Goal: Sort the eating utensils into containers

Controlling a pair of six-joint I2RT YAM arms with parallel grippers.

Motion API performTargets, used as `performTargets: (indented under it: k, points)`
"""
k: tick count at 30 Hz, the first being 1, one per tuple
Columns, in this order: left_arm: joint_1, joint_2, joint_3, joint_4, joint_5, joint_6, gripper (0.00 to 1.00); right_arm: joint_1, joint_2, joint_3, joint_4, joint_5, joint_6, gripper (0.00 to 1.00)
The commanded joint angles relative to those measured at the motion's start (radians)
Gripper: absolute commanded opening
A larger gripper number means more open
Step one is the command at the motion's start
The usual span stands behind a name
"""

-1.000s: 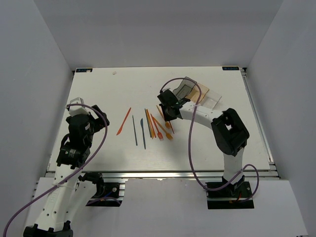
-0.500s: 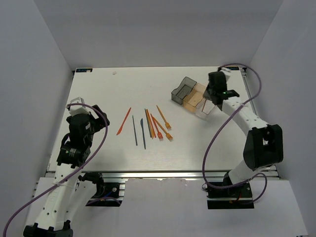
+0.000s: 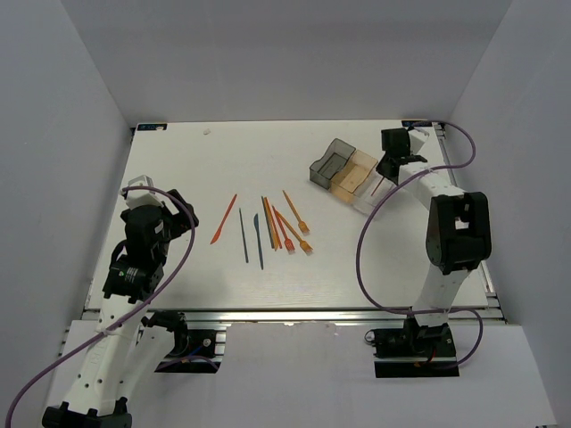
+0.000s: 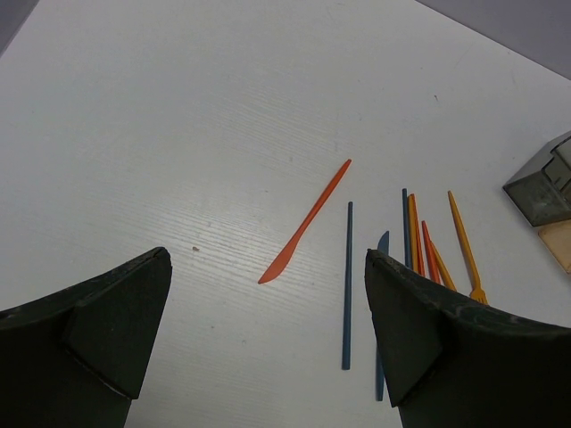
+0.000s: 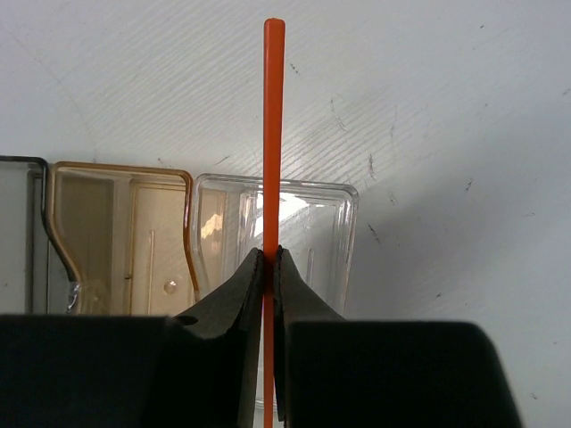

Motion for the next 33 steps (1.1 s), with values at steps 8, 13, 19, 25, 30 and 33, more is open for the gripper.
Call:
performTargets:
  k: [8, 13, 19, 25, 30, 33]
  points:
    - [-0.005, 0.0, -0.009, 0.022, 0.019, 0.013, 0.98, 0.029, -0.001, -0.05, 0.103, 0.018, 0.057, 0.0]
    - [-0.005, 0.0, -0.009, 0.022, 0.019, 0.013, 0.98, 0.047, -0.002, -0.072, 0.098, 0.012, 0.079, 0.0]
    - [-0.005, -0.003, -0.009, 0.022, 0.019, 0.013, 0.98, 0.062, -0.007, -0.086, 0.095, 0.018, 0.083, 0.17]
    - [-0.005, -0.011, -0.01, 0.022, 0.016, 0.013, 0.98, 0.069, -0.031, -0.099, 0.077, 0.017, 0.1, 0.36]
    - [-0.007, -0.012, -0.01, 0.021, 0.016, 0.013, 0.98, 0.076, -0.09, -0.093, 0.063, 0.032, 0.082, 0.37]
    - [-0.008, -0.014, -0.009, 0.019, 0.013, 0.013, 0.98, 0.108, -0.154, -0.09, 0.06, 0.061, 0.044, 0.44]
